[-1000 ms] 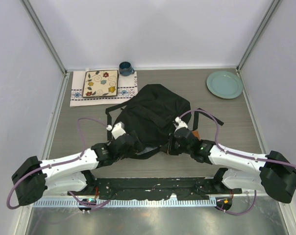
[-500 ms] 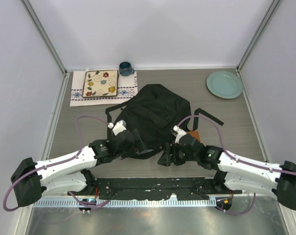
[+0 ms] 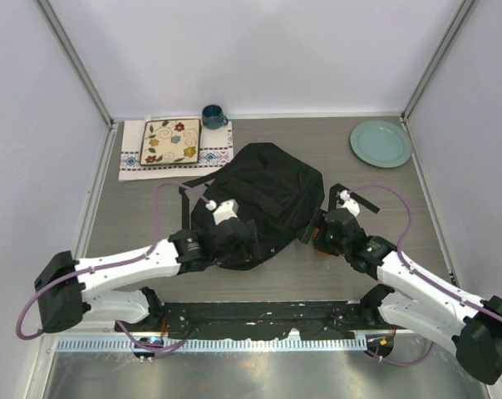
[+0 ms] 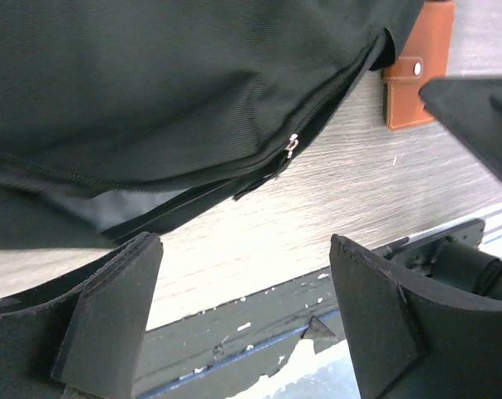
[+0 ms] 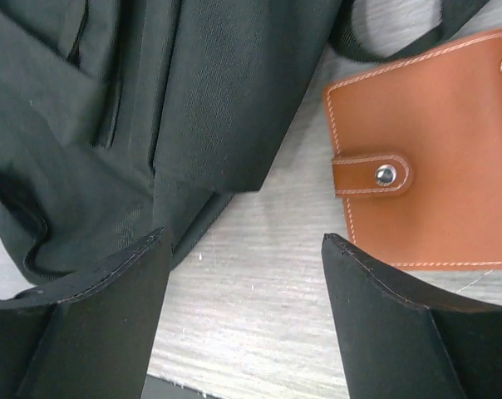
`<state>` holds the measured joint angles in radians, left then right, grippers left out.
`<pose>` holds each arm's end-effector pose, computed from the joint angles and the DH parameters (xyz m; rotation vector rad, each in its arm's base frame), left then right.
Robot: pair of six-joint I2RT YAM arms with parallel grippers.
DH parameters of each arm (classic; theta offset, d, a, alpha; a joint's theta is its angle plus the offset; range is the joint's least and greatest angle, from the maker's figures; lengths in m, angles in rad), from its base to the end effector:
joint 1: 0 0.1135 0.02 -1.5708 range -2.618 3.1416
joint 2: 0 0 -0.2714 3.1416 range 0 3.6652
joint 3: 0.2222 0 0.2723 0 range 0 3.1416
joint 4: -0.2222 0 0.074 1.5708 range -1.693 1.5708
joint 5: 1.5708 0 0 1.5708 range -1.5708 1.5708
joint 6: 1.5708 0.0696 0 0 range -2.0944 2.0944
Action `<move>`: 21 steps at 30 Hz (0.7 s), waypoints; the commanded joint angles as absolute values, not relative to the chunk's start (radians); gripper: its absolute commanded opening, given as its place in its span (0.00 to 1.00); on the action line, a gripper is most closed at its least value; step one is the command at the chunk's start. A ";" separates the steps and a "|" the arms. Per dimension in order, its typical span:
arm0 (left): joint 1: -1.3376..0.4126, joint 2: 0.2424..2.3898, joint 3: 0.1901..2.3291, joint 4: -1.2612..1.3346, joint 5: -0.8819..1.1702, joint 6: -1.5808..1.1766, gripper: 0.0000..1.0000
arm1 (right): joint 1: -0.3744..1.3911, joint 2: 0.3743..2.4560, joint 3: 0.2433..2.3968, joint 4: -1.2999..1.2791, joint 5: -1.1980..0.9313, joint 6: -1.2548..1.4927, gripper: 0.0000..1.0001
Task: Pack the student bag
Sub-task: Zip the student bag at the center of the board.
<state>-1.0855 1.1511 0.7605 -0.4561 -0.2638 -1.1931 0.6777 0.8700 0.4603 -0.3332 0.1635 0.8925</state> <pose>0.1426 -0.2316 0.2099 -0.2612 2.5025 -0.7251 0.1766 0.1276 0.1737 0.3402 2.3563 0.6010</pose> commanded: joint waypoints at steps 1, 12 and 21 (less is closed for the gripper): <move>-1.124 1.279 0.841 -0.330 -0.247 -1.042 0.84 | 0.606 0.896 0.514 -0.259 0.141 0.870 0.78; -1.161 1.543 1.003 -0.389 -0.196 -0.963 0.73 | 0.583 0.933 0.479 -0.163 0.072 0.893 0.78; -1.166 1.632 1.049 -0.466 -0.256 -0.983 0.71 | 0.577 0.960 0.462 -0.103 0.031 0.910 0.78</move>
<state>-1.1576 1.6119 1.0061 -0.4168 -0.2161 -0.9863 0.5838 0.9497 0.4625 -0.1730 0.0555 0.8970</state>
